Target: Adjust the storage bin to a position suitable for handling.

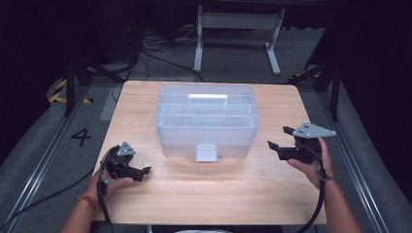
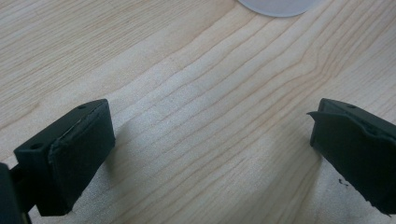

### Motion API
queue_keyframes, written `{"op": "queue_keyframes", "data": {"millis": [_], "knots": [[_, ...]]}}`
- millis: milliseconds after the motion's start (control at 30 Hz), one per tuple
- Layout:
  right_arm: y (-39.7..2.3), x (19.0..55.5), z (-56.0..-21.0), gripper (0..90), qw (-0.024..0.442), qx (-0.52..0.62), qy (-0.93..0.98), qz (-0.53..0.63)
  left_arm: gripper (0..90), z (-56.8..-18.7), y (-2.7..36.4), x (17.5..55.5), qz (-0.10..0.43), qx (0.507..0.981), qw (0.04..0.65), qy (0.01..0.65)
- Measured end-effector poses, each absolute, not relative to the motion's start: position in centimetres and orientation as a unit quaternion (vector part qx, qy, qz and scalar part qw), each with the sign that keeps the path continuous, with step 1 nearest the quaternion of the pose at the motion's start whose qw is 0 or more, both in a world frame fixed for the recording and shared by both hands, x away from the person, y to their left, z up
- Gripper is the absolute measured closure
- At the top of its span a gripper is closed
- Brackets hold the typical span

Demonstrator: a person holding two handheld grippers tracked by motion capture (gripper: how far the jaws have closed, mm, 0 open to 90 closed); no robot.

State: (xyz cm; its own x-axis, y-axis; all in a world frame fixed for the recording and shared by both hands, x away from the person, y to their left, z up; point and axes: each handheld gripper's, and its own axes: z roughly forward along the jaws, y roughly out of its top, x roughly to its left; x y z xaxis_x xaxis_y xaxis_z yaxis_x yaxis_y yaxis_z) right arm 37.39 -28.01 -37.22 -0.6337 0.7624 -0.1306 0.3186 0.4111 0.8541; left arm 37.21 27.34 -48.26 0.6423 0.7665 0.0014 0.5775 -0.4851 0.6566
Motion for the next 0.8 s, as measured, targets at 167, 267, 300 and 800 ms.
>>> {"op": "queue_keyframes", "data": {"millis": [167,267,300,800], "knots": [[-28.0,37.5,-36.6,23.7,0.264,0.337,0.796,0.428,0.3,-48.3,27.3,37.2,0.147,0.849,0.317,0.397],[-27.8,37.6,-36.2,23.7,0.266,0.336,0.795,0.429,0.3,-48.3,27.3,37.2,0.145,0.848,0.318,0.399],[-27.7,37.7,-36.1,23.7,0.268,0.333,0.796,0.428,0.3,-48.3,27.3,37.2,0.145,0.848,0.318,0.398],[-27.1,38.3,-33.8,23.8,0.279,0.321,0.795,0.432,0.3,-48.3,27.3,37.2,0.145,0.848,0.318,0.399]]}}
